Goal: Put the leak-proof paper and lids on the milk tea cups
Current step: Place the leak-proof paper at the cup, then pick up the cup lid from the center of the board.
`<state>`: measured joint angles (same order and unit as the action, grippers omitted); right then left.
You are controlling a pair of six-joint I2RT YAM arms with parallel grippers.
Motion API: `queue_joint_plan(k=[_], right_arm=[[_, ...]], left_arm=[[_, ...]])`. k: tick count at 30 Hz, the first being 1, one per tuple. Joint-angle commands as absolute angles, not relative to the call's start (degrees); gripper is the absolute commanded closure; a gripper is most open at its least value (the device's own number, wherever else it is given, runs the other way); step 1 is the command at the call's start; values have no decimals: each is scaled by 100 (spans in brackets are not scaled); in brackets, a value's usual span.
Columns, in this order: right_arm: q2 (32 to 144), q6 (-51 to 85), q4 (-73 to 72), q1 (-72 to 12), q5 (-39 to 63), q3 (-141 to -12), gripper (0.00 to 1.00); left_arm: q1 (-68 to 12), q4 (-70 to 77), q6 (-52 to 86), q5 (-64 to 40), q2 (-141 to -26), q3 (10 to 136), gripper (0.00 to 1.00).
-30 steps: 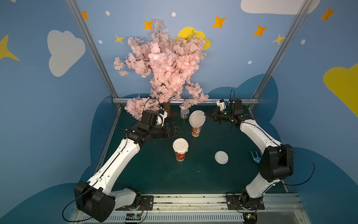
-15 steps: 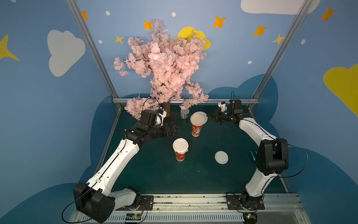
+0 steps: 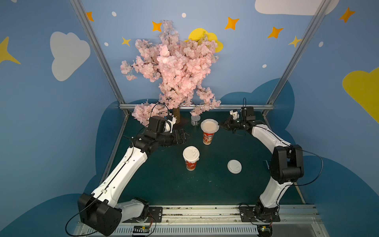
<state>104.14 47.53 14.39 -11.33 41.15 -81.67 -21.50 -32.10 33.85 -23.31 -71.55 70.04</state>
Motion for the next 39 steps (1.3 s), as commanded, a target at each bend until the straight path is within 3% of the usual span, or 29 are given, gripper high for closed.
queue_joint_plan(k=[1,7,13,16,24,28,39], right_arm=[[10494,4654,1497,-1131,4100,-8363,100],[10395,4619,1516,-1134,4105,-8358,91],[10247,4472,1705,-1109,4018,-8330,60],[10018,4234,1969,-1090,3822,-8252,53],[8728,3182,3033,-1107,2615,-7424,45],[7983,2705,3662,-1311,1561,-6785,36],[6387,2778,4183,-2096,-244,-4688,24]], left_arm=[[-2134,-3204,3332,-2329,-7034,6944,0],[-2127,-3195,3355,-2338,-7045,6943,0],[-2130,-3197,3325,-2363,-7044,6943,0],[-2126,-3227,3271,-2375,-7080,6969,0],[-2117,-3322,2975,-2604,-7346,7251,0],[-2123,-3318,2894,-2740,-7554,7455,0],[-2129,-3417,2766,-2752,-7890,7834,0]])
